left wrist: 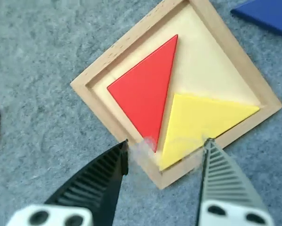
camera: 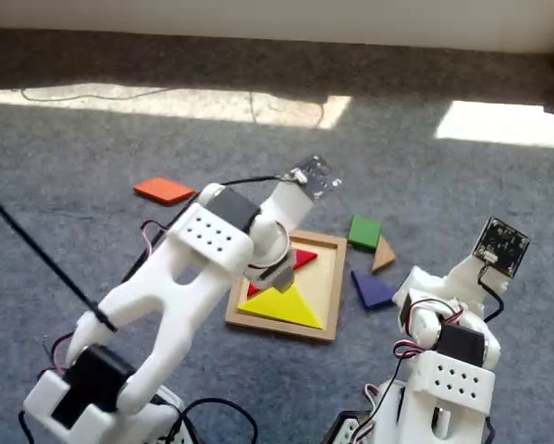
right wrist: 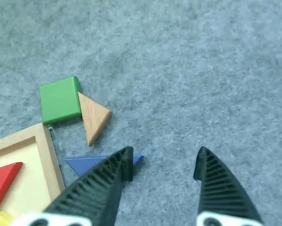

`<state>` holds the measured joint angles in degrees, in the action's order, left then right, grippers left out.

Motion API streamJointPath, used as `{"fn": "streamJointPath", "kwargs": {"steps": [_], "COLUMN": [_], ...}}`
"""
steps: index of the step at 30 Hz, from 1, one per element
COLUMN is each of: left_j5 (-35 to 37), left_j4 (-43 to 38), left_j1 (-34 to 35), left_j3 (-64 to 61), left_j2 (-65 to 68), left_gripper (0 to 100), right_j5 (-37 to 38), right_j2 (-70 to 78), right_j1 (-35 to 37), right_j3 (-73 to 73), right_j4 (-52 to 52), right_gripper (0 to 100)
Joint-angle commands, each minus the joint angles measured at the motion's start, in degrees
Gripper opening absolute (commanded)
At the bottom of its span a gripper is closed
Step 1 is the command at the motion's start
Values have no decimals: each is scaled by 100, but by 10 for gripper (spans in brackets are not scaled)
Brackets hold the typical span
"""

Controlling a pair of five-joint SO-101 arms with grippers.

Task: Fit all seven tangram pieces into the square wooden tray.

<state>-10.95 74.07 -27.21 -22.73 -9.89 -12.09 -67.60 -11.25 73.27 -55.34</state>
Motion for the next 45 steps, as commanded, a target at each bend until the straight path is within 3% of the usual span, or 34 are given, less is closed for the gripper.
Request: {"fn": "streamJointPath", "kwargs": {"steps": [1,12,25,39,45], "left_j5": [149,404,686,695,695], "left_j4": [-9,26,35,193,334], "left_j1": [-233,-84,620,338,330], "left_j3": [971,2448,2607,2396,2941], "left_j2": [998,3108,3240,3275,3952], "left_gripper": [253,253,254,292,292], "right_j5": [-88,-88,-79,-79,-79], "right_j2": [-101,-101,-101,-101,-101], "right_j1": [-48,-13,-4,-4,-4], "right_j3": [-40,-13,-13,-13,-13], "right_j4": [119,119,119,119,110], "right_gripper": [217,217,217,217,217]}}
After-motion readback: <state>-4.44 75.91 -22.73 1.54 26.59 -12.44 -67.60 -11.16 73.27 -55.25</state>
